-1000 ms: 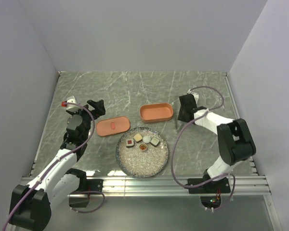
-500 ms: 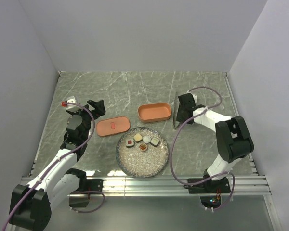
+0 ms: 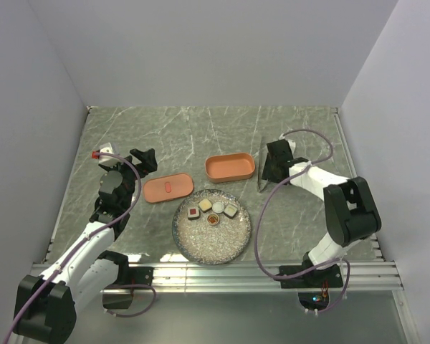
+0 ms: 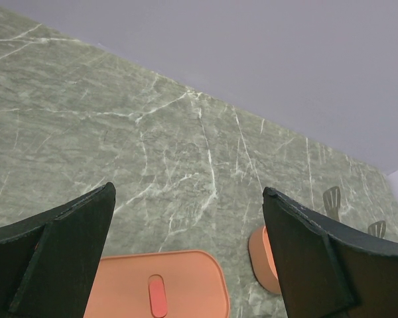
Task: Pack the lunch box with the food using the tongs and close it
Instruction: Put down the clamp, then grab the clamp with the right arm
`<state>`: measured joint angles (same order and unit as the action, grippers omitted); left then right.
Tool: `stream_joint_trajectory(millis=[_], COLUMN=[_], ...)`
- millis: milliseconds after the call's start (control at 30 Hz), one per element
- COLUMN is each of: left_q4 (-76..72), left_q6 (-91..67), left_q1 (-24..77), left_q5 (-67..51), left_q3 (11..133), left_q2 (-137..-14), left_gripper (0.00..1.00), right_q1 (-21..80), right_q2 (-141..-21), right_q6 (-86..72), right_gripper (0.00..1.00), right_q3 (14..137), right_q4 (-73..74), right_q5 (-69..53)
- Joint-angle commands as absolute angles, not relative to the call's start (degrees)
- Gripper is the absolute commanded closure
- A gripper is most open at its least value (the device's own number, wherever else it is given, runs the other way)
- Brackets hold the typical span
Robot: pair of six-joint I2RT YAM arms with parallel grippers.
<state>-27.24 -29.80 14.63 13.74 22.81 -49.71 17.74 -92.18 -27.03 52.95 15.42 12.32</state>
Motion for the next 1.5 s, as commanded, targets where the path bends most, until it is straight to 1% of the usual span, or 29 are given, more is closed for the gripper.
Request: stream_joint_trajectory(millis=[0, 133, 233, 333, 367, 467, 533, 567, 733, 833, 967, 1033, 1067, 1133, 1167, 1267, 1300, 1333, 1367, 1400, 1433, 1467], left_q4=[-29.97, -30.06, -29.79, -29.79, -29.79, -29.79, -29.79, -29.79, -29.79, -29.80, -29.79, -30.06, -30.06, -30.06, -30.06, -29.97, -29.97, -29.97, -30.06, -30.06, -29.97, -29.88], left_q6=[-30.41, -30.41, -30.41, -30.41, -30.41, -30.50, -30.50, -30.41, -30.41, -30.41, -30.41, -30.41, -30.41, -30.41, -30.41, -30.50, -30.41, -30.41, -30.41, -30.50, -30.41, -30.50], left_q1=[14.41, 14.41, 14.41, 14.41, 14.41, 14.41, 14.50, 14.41, 14.41, 14.41, 14.41, 14.41, 14.41, 14.41, 14.41, 14.41, 14.50, 14.41, 14.41, 14.50, 14.41, 14.41], left_q5=[12.74, 12.92, 13.01, 13.27, 13.36, 13.45, 13.45, 13.45, 13.54, 13.54, 13.71, 13.80, 13.80, 13.71, 13.71, 13.62, 13.62, 13.62, 13.71, 13.71, 13.80, 13.80], left_q3=[23.03, 22.85, 22.94, 22.76, 22.68, 22.68, 22.68, 22.68, 22.76, 22.85, 22.85, 22.68, 22.68, 22.85, 22.85, 23.03, 23.03, 23.03, 22.94, 22.94, 22.85, 22.94], left_q2=[-49.04, -48.87, -48.78, -48.52, -48.43, -48.43, -48.60, -48.60, -48.78, -49.13, -48.96, -48.87, -48.87, -49.13, -49.22, -49.48, -49.48, -49.40, -49.39, -49.22, -49.13, -49.04], left_gripper=[0.01, 0.01, 0.00, 0.01, 0.01, 0.01, 0.01, 0.01, 0.01, 0.01, 0.01, 0.01, 0.01, 0.01, 0.01, 0.01, 0.01, 0.01, 0.01, 0.00, 0.01, 0.01], right_q1=[17.58, 17.14, 16.61, 15.56, 15.12, 14.24, 13.28, 12.92, 10.81, 10.11, 9.84, 10.11, 10.19, 10.55, 10.63, 10.72, 10.81, 10.90, 10.99, 10.90, 10.90, 10.99], right_q2=[-94.48, -95.88, -97.47, -99.05, -99.31, -99.58, -99.93, -100.11, -101.25, -102.13, -101.78, -99.50, -98.45, -94.76, -92.14, -87.65, -86.76, -85.97, -84.65, -84.20, -83.94, -84.02], right_q6=[-27.69, -27.60, -27.42, -27.25, -27.16, -26.72, -26.54, -26.46, -26.28, -26.19, -26.10, -25.93, -25.67, -24.88, -24.61, -23.73, -22.69, -21.98, -21.54, -20.66, -20.39, -20.13], right_gripper=[0.46, 0.46, 0.50, 0.59, 0.65, 0.71, 0.73, 0.75, 0.78, 0.83, 0.83, 0.80, 0.77, 0.73, 0.66, 0.53, 0.47, 0.33, 0.25, 0.14, 0.01, 0.00], right_q3=[55.19, 55.90, 57.13, 58.18, 58.62, 59.15, 59.50, 59.85, 61.43, 62.93, 63.20, 61.36, 60.56, 58.98, 57.32, 54.32, 53.79, 52.66, 52.04, 51.42, 50.63, 50.54], right_q4=[16.43, 16.70, 16.87, 17.75, 17.93, 18.02, 18.10, 18.19, 18.72, 18.98, 18.38, 16.45, 15.65, 13.90, 12.15, 9.23, 8.71, 7.57, 6.86, 6.07, 4.76, 4.75], right_q5=[12.66, 12.13, 11.86, 12.04, 11.52, 10.63, 9.76, 9.41, 8.35, 7.91, 8.70, 9.66, 9.93, 9.84, 9.58, 7.91, 7.30, 5.38, 4.06, 2.48, 0.20, -1.04])
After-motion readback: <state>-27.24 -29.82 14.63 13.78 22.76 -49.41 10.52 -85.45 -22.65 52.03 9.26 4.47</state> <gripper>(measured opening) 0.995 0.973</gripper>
